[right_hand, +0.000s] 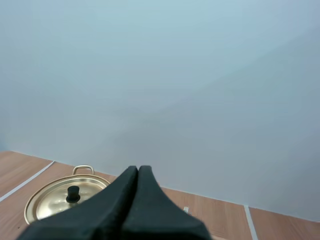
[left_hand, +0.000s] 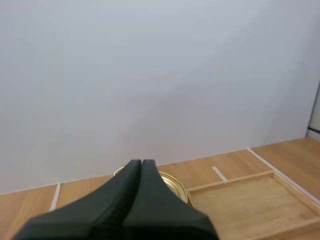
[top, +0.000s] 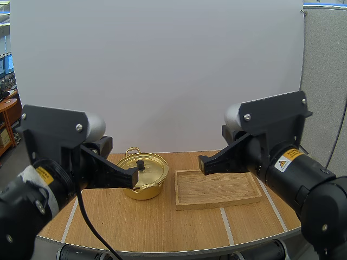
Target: Open the pot, put the grape inside, and close it
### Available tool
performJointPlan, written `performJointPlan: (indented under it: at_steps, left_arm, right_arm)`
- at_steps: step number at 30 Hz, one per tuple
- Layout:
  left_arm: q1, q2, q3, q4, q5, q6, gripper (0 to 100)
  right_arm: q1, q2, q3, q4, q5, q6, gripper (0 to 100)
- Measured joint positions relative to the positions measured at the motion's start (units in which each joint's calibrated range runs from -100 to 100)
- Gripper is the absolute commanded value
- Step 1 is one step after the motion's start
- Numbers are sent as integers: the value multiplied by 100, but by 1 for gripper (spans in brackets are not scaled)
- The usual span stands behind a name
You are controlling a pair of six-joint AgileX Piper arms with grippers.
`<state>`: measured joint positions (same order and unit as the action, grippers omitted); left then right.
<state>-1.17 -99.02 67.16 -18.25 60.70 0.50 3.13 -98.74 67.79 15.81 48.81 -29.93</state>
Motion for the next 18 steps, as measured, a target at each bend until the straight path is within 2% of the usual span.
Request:
performJointPlan:
  at_steps: [3, 6, 12, 18]
  left_arm:
    - [81, -64, 254, 0, -570, -133, 0]
    - [117, -64, 394, 0, -989, -169, 0]
    - [133, -74, 1105, 117, -2216, -199, 0]
    - [133, -74, 1853, 294, -3122, -208, 0]
  right_arm:
    - [-112, -77, 28, 0, -97, 0, 0]
    - [-297, -85, 424, 89, -620, 0, 0]
    - [-313, -85, 1099, 139, -1476, 0, 0]
    - [-313, -85, 1733, 356, -1786, 0, 0]
